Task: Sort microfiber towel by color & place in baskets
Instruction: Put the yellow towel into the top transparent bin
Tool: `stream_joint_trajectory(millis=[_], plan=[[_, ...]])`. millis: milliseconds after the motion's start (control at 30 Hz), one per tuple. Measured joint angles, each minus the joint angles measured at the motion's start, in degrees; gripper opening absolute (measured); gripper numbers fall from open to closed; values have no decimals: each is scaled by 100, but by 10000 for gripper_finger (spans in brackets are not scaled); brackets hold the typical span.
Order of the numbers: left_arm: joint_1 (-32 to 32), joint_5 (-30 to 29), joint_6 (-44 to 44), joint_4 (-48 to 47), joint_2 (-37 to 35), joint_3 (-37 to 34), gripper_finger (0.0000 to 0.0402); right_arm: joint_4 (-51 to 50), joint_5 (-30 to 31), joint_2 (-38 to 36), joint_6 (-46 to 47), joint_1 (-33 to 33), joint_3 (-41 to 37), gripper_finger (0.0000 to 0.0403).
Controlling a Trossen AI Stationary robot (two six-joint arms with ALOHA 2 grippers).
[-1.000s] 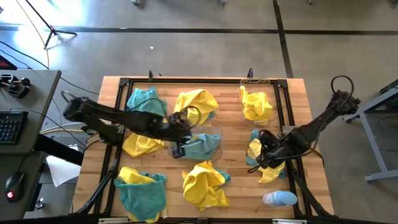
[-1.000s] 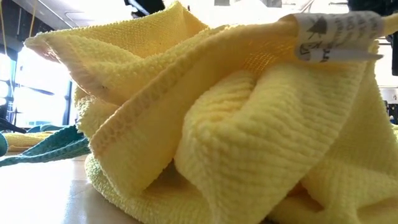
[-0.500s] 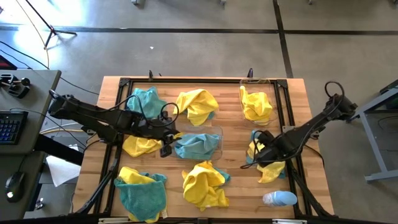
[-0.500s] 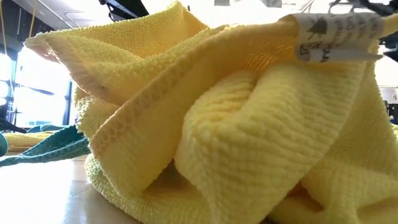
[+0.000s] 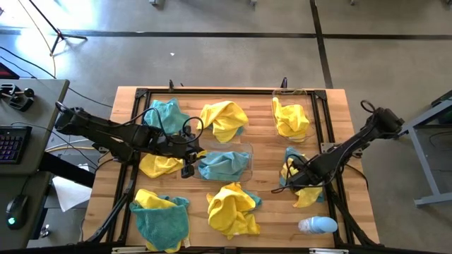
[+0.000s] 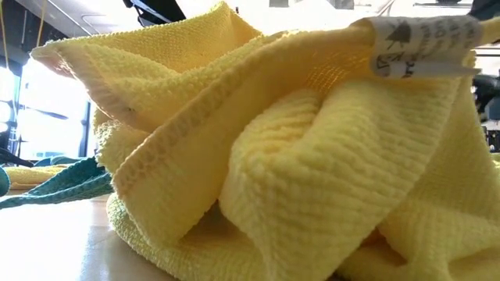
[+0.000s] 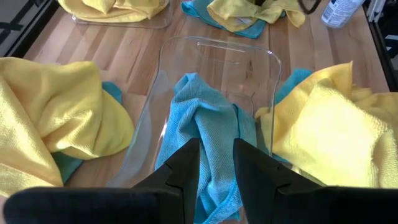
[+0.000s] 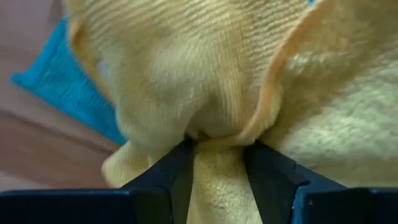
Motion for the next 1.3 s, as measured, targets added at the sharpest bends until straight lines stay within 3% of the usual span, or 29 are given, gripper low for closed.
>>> stream_joint_trajectory(millis=[367,667,1100,1300], plan=[[0,0,-8,-1,0,0,87,337,7,-20,202,-2,-314,121],[0,0,-5,-1,0,0,87,237,39,-9,-7,0,-190,12],[7,130,304,-16,0,2,87,-1800,1013,6,-152,69,1722,3],[7,127,345,-155,0,2,87,-2808,2250,2,-210,173,2988,2]])
